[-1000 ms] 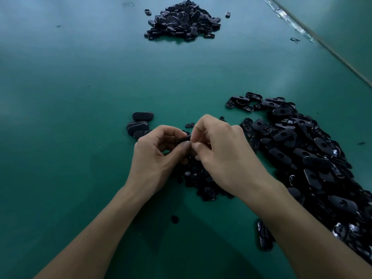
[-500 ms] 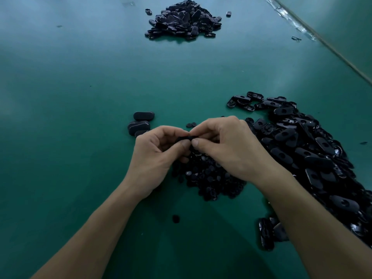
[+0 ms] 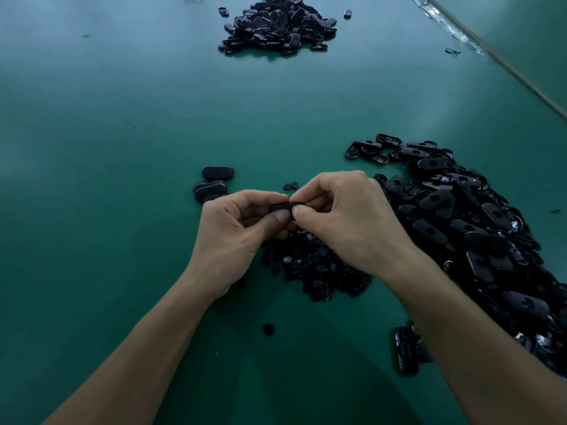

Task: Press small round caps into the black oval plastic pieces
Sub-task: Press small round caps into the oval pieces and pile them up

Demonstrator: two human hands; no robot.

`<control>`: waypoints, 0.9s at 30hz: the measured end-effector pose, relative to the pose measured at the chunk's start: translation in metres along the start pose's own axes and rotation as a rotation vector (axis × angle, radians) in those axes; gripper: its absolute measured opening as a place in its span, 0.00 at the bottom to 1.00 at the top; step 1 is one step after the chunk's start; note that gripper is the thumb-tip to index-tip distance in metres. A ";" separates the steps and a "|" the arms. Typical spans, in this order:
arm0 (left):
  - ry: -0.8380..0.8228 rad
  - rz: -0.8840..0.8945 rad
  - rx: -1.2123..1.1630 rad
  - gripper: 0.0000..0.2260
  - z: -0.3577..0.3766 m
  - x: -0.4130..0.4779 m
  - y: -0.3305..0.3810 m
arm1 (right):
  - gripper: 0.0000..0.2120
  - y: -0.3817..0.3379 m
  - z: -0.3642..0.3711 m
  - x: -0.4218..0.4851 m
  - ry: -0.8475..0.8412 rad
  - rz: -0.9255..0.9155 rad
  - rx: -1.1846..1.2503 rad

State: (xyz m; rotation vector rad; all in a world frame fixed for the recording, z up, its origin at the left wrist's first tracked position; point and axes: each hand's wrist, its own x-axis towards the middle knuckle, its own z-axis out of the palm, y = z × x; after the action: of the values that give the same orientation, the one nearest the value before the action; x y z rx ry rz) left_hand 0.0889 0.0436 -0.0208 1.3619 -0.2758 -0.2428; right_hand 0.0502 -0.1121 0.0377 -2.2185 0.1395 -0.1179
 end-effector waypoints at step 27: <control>0.489 0.163 0.887 0.07 -0.044 0.015 0.002 | 0.14 0.048 -0.041 0.017 0.129 0.256 -0.667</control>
State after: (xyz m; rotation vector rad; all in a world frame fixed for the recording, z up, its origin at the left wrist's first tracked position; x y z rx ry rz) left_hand 0.1180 0.0800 -0.0261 2.2007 -0.0706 0.4031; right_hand 0.0588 -0.1757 0.0247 -2.8281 0.6061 -0.0798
